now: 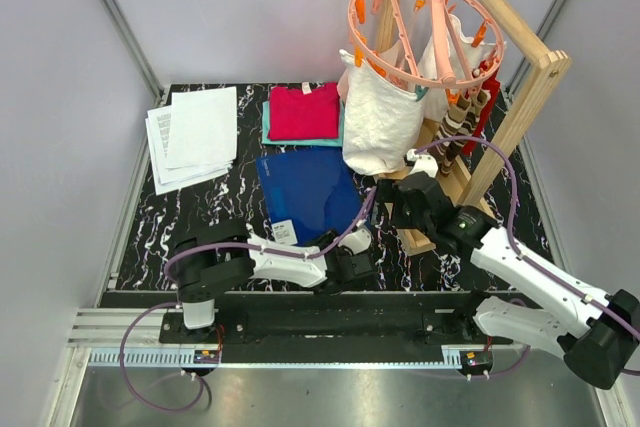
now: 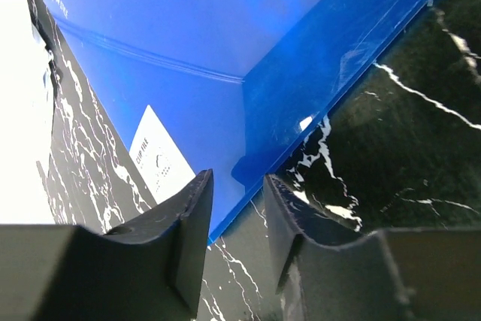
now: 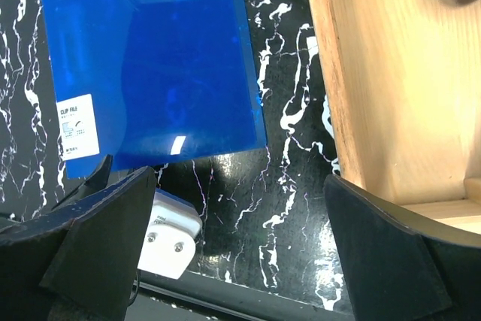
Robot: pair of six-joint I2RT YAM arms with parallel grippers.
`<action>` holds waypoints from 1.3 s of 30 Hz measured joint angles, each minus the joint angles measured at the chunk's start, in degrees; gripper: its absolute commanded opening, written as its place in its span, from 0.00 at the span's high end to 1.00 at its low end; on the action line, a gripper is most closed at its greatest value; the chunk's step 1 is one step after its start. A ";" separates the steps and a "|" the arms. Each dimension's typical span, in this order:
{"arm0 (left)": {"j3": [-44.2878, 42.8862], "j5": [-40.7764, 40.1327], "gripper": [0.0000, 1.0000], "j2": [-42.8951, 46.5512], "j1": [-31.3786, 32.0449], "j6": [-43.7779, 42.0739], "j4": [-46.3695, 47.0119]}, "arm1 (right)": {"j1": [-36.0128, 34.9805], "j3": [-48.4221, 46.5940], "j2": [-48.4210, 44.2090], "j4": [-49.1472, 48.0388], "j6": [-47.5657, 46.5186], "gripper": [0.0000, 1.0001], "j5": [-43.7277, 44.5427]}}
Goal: Put the files into the folder
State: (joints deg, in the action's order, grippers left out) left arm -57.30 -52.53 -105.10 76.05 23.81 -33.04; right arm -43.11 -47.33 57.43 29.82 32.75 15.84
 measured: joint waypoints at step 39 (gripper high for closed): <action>19.23 31.80 0.33 48.94 -31.54 10.16 12.11 | 1.95 13.40 19.76 -31.76 24.17 0.26 -29.64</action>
State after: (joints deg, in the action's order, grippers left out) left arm -38.06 -20.73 -56.16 44.51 33.98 -20.93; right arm -41.17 -33.93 77.19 -1.93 56.93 -13.80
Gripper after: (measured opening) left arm 0.622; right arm 0.803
